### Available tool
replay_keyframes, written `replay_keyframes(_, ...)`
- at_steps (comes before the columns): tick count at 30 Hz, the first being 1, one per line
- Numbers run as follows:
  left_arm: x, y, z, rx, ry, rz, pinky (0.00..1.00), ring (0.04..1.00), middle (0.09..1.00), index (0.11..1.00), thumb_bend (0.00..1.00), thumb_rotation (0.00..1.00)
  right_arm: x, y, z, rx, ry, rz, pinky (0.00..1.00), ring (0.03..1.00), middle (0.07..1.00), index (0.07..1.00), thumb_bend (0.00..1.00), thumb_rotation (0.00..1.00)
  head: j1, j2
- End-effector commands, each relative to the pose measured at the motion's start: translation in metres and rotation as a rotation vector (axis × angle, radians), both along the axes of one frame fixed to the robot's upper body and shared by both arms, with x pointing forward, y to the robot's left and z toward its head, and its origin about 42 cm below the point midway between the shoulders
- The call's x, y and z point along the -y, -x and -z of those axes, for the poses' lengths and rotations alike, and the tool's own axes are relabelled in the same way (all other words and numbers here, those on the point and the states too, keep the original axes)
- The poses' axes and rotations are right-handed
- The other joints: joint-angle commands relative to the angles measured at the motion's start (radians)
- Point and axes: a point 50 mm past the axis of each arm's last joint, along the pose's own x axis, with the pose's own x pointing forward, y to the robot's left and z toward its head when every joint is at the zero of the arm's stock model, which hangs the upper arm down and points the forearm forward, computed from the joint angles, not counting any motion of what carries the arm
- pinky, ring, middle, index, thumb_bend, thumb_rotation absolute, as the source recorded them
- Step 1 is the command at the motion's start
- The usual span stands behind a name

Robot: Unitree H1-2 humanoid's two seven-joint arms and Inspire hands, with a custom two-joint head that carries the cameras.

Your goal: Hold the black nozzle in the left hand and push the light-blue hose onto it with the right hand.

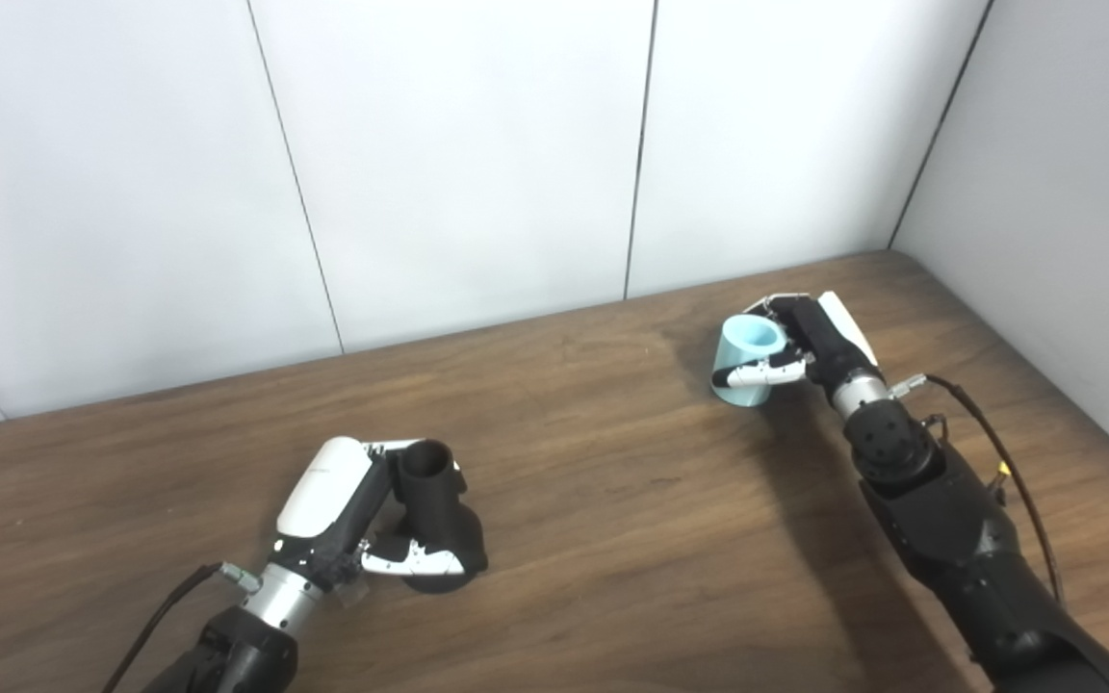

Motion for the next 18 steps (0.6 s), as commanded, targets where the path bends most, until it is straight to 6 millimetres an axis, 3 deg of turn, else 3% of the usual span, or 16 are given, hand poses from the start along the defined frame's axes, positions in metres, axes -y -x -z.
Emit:
replay_keyframes(1,-0.029,0.066,0.095,-0.25,-0.134,-0.049,0.35,0.421,0.455,0.495,0.5,0.0,-0.018,-0.008,-0.04,0.131,0.001,-0.068,0.38,0.42,0.487,0.514,0.52,0.0,0.017,0.002)
replay_keyframes(4,-0.025,0.065,0.094,-0.247,-0.144,-0.043,0.36,0.426,0.461,0.493,0.51,0.0,-0.042,-0.01,-0.072,0.201,-0.006,-0.13,0.42,0.457,0.491,0.485,0.52,0.0,0.04,0.006)
replay_keyframes(10,-0.017,0.064,0.094,-0.234,-0.146,-0.038,0.33,0.387,0.447,0.497,0.5,0.0,-0.096,-0.01,-0.132,0.33,-0.051,-0.334,0.37,0.448,0.486,0.484,0.52,0.0,0.095,0.01)
replay_keyframes(18,-0.002,0.065,0.094,-0.238,-0.117,-0.04,0.31,0.395,0.434,0.513,0.5,0.0,-0.138,-0.009,-0.171,0.354,-0.098,-0.505,0.37,0.449,0.49,0.478,0.52,0.0,0.23,0.031)
